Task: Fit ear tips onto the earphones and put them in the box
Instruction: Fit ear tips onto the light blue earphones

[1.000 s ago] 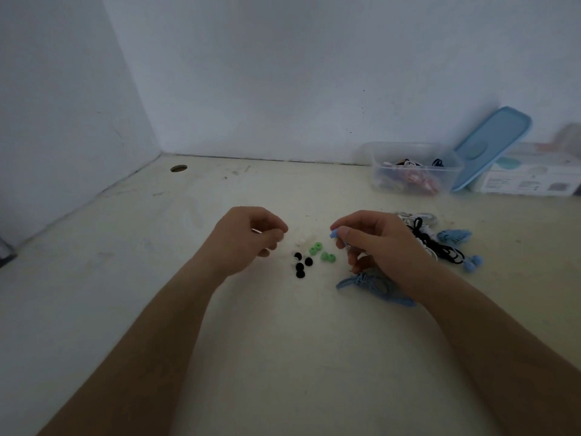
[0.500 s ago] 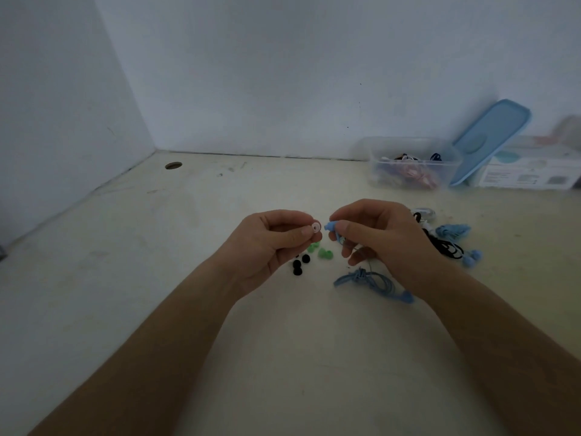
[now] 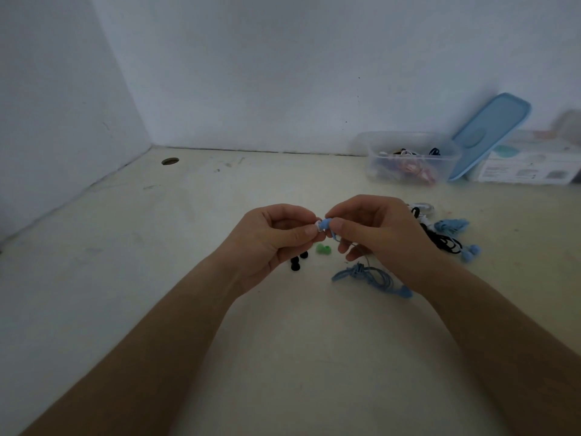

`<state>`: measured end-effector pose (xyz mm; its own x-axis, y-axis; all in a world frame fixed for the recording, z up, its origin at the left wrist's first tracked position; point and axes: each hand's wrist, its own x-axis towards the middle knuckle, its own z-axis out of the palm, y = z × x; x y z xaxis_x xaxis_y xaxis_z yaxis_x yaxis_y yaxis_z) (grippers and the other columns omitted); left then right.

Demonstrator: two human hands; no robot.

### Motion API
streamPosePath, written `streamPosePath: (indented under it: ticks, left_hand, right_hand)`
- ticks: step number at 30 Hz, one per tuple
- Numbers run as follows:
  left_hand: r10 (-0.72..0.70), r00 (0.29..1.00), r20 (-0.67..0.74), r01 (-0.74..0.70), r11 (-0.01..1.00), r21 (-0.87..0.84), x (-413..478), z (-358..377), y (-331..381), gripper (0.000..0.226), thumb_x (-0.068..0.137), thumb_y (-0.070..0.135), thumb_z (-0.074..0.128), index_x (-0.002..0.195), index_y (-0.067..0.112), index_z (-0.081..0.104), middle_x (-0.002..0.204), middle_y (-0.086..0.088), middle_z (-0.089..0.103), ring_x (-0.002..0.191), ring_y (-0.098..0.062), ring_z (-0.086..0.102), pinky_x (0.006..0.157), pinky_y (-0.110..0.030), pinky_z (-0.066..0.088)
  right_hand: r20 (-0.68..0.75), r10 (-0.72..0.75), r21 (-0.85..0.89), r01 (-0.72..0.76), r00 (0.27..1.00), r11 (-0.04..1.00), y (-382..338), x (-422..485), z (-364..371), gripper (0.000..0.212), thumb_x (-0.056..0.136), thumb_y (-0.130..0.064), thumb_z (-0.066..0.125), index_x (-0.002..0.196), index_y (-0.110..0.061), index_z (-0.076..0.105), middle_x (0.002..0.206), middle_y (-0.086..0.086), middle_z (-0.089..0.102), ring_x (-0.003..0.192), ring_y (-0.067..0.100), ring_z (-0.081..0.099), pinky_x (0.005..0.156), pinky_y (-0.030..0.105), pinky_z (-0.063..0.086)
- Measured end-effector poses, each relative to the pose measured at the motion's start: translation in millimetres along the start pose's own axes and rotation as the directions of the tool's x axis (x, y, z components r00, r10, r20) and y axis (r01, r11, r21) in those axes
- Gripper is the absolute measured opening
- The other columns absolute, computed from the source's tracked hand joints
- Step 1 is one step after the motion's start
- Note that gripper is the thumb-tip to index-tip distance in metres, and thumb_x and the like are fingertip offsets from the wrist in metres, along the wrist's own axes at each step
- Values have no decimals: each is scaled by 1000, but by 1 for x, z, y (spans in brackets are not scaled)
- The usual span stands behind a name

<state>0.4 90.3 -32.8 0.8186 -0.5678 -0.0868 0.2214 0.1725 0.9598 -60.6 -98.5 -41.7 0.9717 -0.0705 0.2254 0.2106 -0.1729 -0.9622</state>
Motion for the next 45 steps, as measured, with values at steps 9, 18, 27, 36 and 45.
streamPosePath:
  ticks: [9, 18, 27, 36, 45]
  left_hand:
    - [10, 1000, 3, -10, 999, 35, 0, -1, 0, 15, 80, -3, 66, 90, 7, 72, 94, -17, 75, 85, -24, 75, 65, -21, 59]
    - [19, 1000, -7, -18, 999, 50, 0, 0, -1, 23, 69, 5, 71, 92, 6, 70, 90, -15, 76, 80, -22, 75, 65, -22, 59]
    - [35, 999, -5, -34, 997, 67, 2, 0, -4, 20, 70, 6, 71, 90, 7, 69, 86, -13, 76, 78, -20, 74, 64, -21, 58]
    - [48, 999, -12, -46, 995, 91, 2, 1, -6, 22, 67, 9, 73, 88, 6, 69, 85, -13, 76, 78, -22, 74, 64, -22, 59]
    - [55, 998, -25, -52, 993, 108, 3, 2, -7, 23, 68, 9, 73, 90, 6, 68, 85, -11, 76, 79, -21, 74, 65, -22, 58]
  right_hand:
    - [-9, 0, -34, 0, 1000, 999, 2, 1, -1, 8, 89, -15, 71, 95, -11, 75, 77, 6, 74, 63, 20, 66, 60, 34, 57]
    - [3, -4, -41, 5, 1000, 999, 3, 1, -2, 7, 90, -14, 70, 95, -13, 75, 76, 3, 74, 63, 18, 66, 60, 32, 57]
    - [21, -8, -44, 9, 1000, 999, 4, 2, -3, 8, 91, -12, 69, 96, -12, 75, 76, 2, 74, 64, 16, 66, 60, 31, 58]
    - [40, -10, -57, 12, 999, 998, 6, 2, -4, 9, 91, -11, 68, 98, -12, 74, 77, 2, 74, 65, 16, 66, 61, 32, 58]
    - [45, -21, -51, 24, 999, 998, 7, 2, -4, 7, 91, -10, 68, 96, -12, 73, 75, 1, 73, 63, 17, 65, 60, 32, 58]
